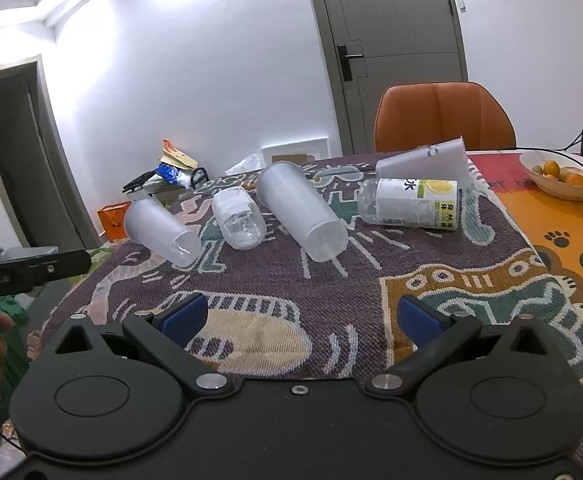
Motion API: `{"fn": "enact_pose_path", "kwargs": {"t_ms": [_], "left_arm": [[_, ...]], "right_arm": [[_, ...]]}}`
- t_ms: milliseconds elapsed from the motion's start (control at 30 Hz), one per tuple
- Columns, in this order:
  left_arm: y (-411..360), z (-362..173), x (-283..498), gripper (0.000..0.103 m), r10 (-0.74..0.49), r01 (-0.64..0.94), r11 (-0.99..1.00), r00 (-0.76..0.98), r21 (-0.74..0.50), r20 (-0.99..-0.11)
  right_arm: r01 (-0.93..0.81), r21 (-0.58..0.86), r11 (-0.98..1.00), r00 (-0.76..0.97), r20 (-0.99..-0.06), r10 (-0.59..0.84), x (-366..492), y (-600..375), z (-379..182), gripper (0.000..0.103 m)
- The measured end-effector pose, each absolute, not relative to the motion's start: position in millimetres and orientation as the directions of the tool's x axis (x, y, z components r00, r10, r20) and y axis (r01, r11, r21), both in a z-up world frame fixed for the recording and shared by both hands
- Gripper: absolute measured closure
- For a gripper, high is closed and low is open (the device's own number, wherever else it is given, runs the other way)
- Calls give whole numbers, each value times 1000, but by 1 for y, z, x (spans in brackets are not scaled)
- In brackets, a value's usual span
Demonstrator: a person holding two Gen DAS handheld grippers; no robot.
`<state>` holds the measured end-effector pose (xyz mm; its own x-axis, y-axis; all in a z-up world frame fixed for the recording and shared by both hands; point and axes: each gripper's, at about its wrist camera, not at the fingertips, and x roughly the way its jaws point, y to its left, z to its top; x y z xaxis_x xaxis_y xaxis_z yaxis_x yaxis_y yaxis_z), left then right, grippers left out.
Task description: Flip cup upright
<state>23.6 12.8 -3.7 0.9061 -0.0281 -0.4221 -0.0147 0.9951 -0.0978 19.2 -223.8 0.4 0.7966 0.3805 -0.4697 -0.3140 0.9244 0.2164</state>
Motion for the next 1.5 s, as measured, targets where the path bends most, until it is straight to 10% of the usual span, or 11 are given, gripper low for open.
{"fn": "enact_pose_path", "kwargs": {"t_ms": [600, 1500], "left_arm": [[-30, 5, 110, 1, -149, 202, 976, 892, 81, -426], [-152, -2, 248, 3, -313, 508, 828, 771, 239, -555]], "right_arm": [[-102, 323, 941, 867, -435, 243, 55, -276, -21, 3], [67, 398, 915, 868, -475, 143, 109, -340, -49, 34]]}}
